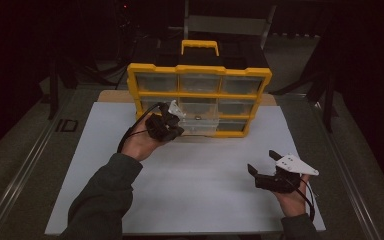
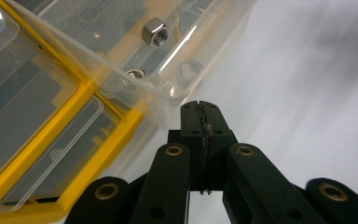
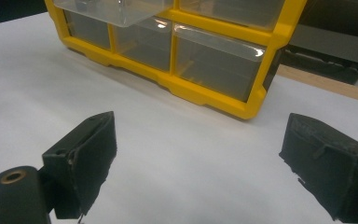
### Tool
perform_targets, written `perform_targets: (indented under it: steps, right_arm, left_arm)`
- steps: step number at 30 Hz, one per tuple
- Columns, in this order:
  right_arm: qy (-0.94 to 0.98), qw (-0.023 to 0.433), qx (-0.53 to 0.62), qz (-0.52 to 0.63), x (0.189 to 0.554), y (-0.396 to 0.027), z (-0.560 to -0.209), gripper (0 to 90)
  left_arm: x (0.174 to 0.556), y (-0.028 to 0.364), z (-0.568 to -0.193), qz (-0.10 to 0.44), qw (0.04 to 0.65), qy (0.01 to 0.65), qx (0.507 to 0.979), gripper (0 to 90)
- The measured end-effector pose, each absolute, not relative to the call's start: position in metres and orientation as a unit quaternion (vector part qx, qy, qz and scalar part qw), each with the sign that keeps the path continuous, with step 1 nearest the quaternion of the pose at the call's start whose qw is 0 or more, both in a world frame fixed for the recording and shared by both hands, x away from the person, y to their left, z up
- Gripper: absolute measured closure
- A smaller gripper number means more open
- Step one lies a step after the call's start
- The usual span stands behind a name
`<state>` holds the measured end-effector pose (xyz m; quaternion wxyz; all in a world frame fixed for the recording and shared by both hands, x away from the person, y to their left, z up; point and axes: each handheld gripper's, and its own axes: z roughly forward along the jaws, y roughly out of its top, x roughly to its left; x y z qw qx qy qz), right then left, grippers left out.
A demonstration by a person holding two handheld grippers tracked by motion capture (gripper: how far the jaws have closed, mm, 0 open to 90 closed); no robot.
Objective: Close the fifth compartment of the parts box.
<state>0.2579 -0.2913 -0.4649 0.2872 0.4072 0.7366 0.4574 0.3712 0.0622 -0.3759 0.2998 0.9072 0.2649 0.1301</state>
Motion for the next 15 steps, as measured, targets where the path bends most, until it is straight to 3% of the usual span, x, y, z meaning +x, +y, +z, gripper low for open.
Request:
perform_targets:
  steps: [15]
  right_arm:
    - [0.736, 0.287, 0.407, 0.458, 0.2582, -0.292, -0.4652, 10.3]
  left_arm:
    - [0.3777, 0.0573, -0.3803, 0.131, 0.297, 0.273, 0.906, 89.7]
